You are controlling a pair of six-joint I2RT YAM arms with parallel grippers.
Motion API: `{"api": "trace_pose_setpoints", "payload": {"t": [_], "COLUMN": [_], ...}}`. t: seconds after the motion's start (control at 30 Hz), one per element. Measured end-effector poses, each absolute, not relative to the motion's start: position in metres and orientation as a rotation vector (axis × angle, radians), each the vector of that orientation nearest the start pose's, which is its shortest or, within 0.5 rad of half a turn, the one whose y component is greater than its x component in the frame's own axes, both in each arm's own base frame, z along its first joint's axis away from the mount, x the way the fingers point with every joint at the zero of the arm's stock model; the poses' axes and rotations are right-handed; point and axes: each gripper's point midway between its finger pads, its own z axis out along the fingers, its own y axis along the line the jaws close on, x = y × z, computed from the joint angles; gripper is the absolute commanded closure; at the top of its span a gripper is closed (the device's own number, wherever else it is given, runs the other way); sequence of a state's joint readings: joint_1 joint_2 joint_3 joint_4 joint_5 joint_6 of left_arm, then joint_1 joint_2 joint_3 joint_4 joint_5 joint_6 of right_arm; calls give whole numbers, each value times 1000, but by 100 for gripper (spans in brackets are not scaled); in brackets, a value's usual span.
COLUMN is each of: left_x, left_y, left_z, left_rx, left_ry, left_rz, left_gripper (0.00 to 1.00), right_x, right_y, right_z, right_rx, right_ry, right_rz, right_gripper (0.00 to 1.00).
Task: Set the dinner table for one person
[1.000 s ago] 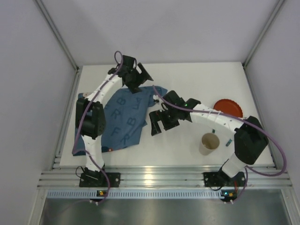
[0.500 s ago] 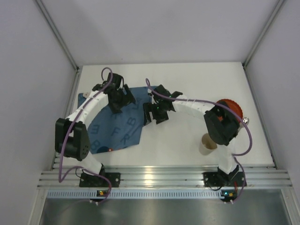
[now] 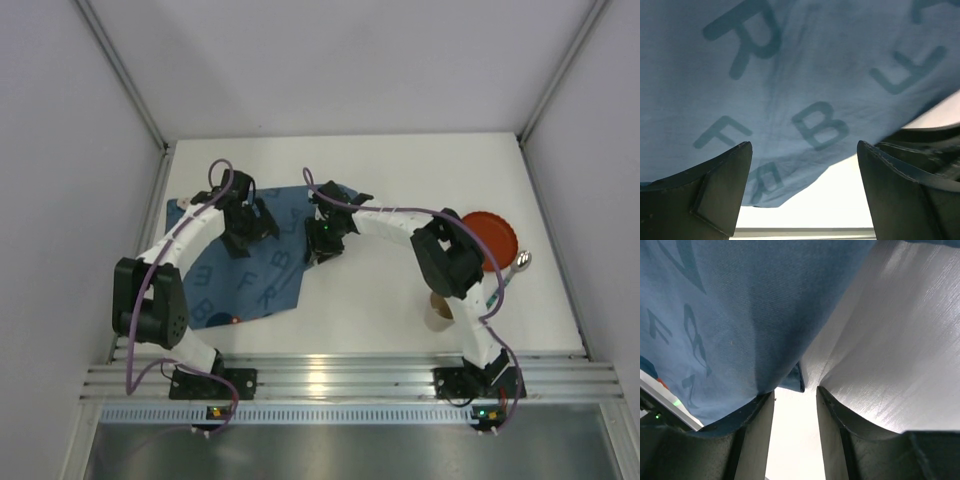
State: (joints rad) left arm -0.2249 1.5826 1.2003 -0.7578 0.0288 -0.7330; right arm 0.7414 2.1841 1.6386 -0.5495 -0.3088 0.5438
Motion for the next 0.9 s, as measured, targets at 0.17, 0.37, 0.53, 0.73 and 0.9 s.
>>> {"api": "trace_pose_setpoints", "payload": {"t": [0.17, 0.37, 0.53, 0.73, 0.9], "left_x": [317, 321, 325, 325, 326], "left_y": [-94, -90, -92, -92, -90], "left_z": [82, 81, 71, 61, 57], "left_rx": [-755, -776, -784, -784, -783], "left_ry": [2717, 2708, 2724, 2752, 2758], "left_rz": [-281, -300, -314, -318, -310], "left_gripper": [10, 11, 11, 12, 16], "right_x": [310, 312, 313, 314, 314], "right_y": [385, 391, 395, 395, 392], "right_z": [27, 24, 22, 20, 21], "right_rx": [-389, -394, -400, -406, -414], "right_ry": [2821, 2824, 2824, 2827, 2820], "right_rz": [776, 791, 800, 798, 789], "right_gripper": [65, 78, 86, 100, 100]}}
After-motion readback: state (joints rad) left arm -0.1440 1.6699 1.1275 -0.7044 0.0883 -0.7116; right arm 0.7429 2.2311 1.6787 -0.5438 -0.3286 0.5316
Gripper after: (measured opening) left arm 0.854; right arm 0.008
